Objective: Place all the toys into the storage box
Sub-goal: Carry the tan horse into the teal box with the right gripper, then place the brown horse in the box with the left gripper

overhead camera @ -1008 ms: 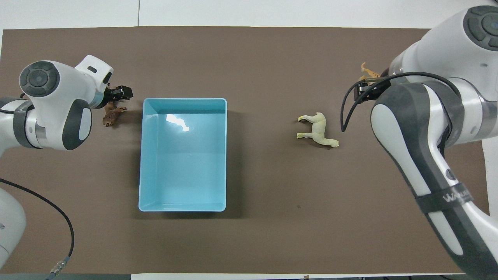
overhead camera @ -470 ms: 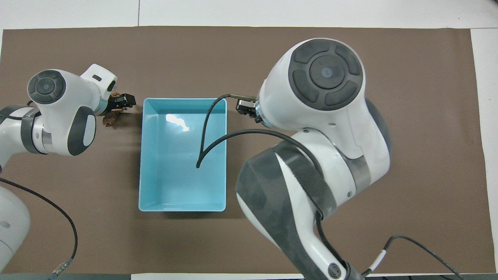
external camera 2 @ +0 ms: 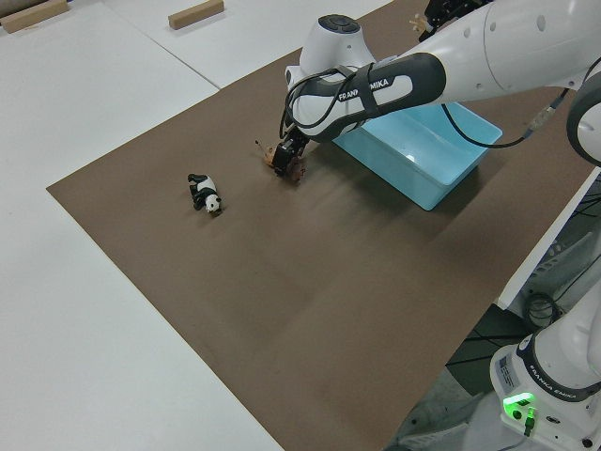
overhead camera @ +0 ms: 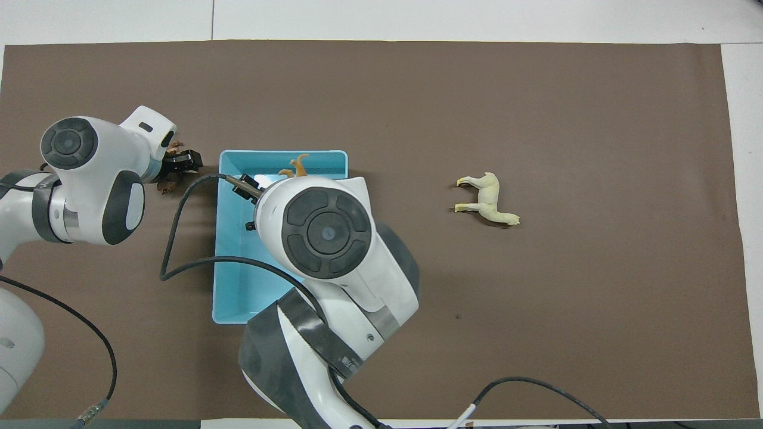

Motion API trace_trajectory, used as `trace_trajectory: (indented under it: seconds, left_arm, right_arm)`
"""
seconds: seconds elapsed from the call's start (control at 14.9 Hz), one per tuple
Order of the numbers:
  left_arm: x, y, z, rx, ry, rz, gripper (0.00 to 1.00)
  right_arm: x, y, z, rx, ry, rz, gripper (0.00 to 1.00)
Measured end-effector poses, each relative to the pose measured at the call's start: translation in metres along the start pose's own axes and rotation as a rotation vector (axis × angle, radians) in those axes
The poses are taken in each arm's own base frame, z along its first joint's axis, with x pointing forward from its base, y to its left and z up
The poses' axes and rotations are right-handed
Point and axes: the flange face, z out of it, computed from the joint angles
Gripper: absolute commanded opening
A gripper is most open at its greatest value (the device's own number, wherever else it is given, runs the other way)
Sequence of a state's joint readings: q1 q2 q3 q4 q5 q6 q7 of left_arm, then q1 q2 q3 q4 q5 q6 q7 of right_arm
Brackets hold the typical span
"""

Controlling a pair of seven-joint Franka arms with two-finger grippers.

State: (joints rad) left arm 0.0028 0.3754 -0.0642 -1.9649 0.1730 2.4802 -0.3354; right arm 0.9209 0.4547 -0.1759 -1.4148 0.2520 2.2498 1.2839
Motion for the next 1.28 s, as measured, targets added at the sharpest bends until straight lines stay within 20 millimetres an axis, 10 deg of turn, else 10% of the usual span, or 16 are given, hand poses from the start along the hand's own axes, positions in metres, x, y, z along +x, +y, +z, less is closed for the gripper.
trace_trajectory:
  seconds: [0.13, 0.27, 0.6, 0.87, 1.14, 1.28]
  left_arm:
    - [0.000, 0.000, -0.001, -0.002, 0.003, 0.002, 0.00]
    - [0.001, -0.001, -0.001, -0.006, 0.002, -0.004, 0.00]
    - [0.016, 0.002, -0.023, -0.007, 0.006, -0.013, 0.00]
    - [0.036, 0.014, -0.097, -0.002, 0.018, -0.004, 0.00]
    - [0.003, 0.063, -0.183, -0.018, -0.035, -0.032, 0.00]
    - [-0.042, 0.125, -0.231, -0.020, -0.053, -0.081, 0.00]
  right_arm:
    - [-0.005, 0.006, 0.047, 0.014, 0.002, 0.048, 0.00]
    - [-0.001, 0.018, 0.078, 0.001, -0.014, 0.092, 0.99]
    - [-0.003, 0.020, 0.069, -0.040, -0.041, 0.195, 1.00]
    - [0.023, 0.025, 0.042, -0.126, -0.048, 0.222, 1.00]
    - [0.098, 0.056, -0.014, -0.278, -0.021, 0.054, 1.00]
    - [0.164, 0.096, -0.048, -0.391, -0.047, -0.156, 1.00]
